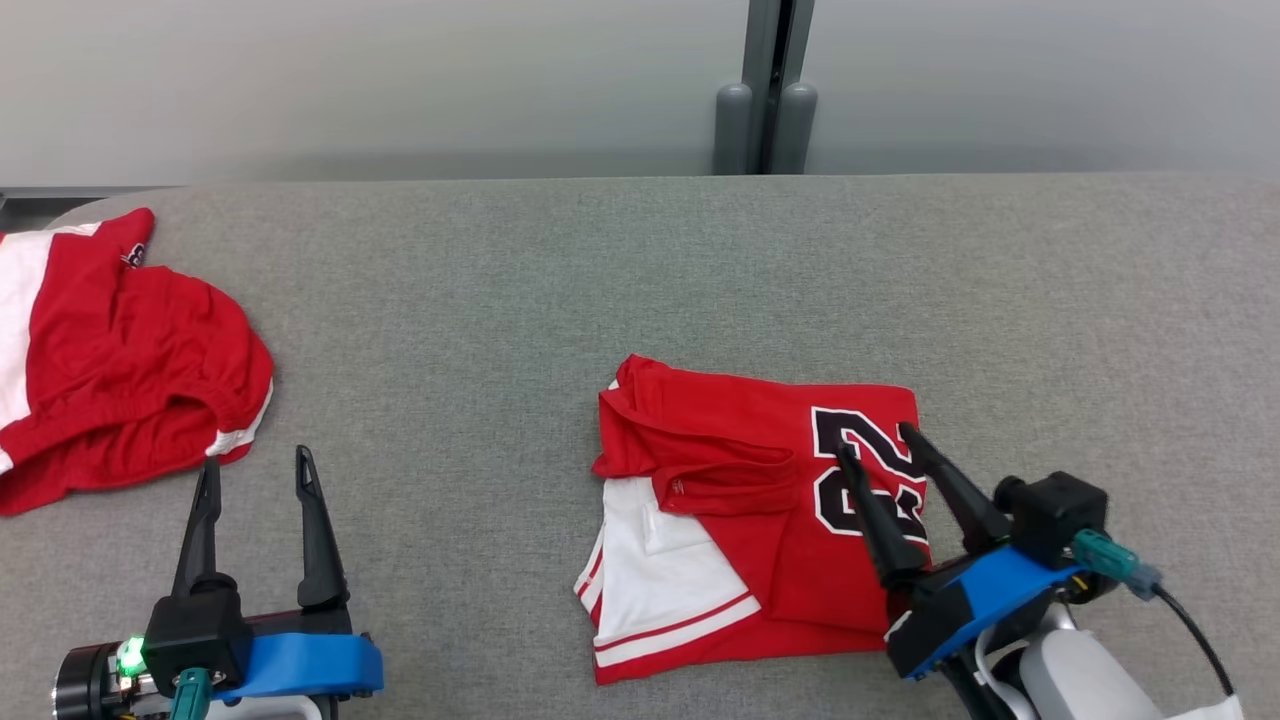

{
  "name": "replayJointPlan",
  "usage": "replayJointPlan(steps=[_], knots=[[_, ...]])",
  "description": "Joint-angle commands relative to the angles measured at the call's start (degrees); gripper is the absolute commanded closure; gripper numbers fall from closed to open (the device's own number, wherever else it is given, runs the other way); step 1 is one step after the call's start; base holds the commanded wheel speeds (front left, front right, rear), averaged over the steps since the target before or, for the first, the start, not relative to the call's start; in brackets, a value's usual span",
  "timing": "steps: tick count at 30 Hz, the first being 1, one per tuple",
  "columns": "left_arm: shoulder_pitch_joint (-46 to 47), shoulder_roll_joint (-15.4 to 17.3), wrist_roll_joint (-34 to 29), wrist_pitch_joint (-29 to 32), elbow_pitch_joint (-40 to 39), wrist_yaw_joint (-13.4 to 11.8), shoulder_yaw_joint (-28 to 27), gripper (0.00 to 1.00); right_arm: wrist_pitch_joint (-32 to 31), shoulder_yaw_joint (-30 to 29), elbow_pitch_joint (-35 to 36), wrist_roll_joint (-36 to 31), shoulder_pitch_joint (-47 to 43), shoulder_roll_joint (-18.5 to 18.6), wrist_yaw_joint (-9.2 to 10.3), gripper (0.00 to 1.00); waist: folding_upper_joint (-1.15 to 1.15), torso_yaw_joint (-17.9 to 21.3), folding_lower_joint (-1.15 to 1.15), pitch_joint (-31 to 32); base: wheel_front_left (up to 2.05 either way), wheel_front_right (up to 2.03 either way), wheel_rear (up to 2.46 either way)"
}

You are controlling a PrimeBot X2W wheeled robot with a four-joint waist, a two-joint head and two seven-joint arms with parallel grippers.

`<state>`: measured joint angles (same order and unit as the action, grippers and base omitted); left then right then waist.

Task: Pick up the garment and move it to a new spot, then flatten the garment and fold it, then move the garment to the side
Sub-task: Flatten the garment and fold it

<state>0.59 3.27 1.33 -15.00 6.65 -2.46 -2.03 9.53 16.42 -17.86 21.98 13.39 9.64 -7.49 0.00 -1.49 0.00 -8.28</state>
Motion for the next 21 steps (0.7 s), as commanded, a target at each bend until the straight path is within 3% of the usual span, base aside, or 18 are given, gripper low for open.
replayJointPlan(steps=[1, 15, 16, 17, 18, 21], knots=[[0.07, 0.18, -0.39, -0.25, -0.06, 0.25, 0.08, 0.0, -0.33, 1.13, -0.35, 0.16, 0.63, -0.07, 0.0, 0.0, 0.0, -0.29, 0.0, -0.09, 0.0, 0.0, 0.0], [0.96, -0.13, 0.45, -0.24, 0.27, -0.06, 1.56, 0.0, -0.65, 8.22, -11.84, 1.88, 6.2, 0.34, 0.0, 0.0, 0.0, -3.67, 0.0, -1.29, 0.0, 0.0, 0.0], [0.98, -0.16, 0.5, -0.24, 0.29, -0.14, 1.58, 0.0, -0.53, 8.81, -12.77, 2.2, 6.54, 0.14, 0.0, 0.09, 0.0, -3.82, 0.0, -1.33, 0.0, 0.0, 0.0], [0.99, -0.17, 0.54, -0.24, 0.3, -0.18, 1.65, 0.0, -0.17, 9.46, -13.52, 2.47, 6.95, 0.09, 0.0, 0.75, 0.0, -4.0, 0.0, -1.38, 0.0, 0.0, 0.0], [0.84, -0.2, 0.5, -0.24, 0.19, -0.3, 1.72, 0.0, 0.38, 10.06, -13.92, 3.0, 7.54, -0.05, 0.0, 1.0, 0.0, -4.11, 0.0, -1.39, 0.0, 0.0, 0.0], [0.42, -0.23, 0.55, -0.24, -0.03, -0.6, 1.84, 0.0, 1.66, 12.3, -15.08, 3.96, 8.27, -0.43, 0.0, 1.0, 0.0, -4.23, 0.0, -1.3, 0.0, 0.0, 0.0]])
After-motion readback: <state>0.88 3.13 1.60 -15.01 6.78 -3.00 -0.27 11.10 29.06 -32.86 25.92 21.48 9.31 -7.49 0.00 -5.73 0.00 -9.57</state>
